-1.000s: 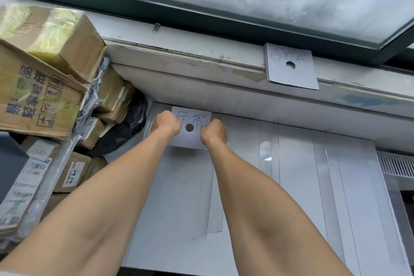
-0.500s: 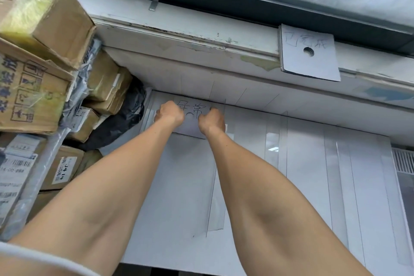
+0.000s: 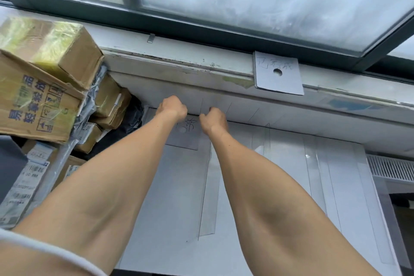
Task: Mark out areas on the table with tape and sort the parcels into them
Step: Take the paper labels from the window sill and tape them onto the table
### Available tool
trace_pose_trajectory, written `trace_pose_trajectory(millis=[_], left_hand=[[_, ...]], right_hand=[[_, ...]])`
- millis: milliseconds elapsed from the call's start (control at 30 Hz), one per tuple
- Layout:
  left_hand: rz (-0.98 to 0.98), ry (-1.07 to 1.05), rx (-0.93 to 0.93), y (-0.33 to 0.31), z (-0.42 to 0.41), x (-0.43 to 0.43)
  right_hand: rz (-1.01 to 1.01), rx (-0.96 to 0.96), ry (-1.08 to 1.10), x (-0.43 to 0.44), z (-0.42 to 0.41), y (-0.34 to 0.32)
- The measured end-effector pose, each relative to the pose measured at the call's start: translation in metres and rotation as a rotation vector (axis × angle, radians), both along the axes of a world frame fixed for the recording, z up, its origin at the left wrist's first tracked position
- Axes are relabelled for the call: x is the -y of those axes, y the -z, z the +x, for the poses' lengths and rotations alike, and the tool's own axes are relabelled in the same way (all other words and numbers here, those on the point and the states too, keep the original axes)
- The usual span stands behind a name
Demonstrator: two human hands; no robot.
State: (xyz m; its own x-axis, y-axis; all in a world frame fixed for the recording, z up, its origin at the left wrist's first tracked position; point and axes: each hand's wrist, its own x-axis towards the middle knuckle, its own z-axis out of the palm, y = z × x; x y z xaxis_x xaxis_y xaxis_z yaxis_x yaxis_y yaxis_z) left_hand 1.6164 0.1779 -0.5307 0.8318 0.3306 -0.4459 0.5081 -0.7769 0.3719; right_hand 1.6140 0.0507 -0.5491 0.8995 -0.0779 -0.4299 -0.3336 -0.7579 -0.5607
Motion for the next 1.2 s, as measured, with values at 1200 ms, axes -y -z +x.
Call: trace_pose_trajectory(millis=[1200], left_hand=[[-0.127, 0.114, 0.179, -0.118, 0.072, 0.190]], right_hand=[[-0.162, 0.229, 0.139, 0.193, 0.062, -0.138]])
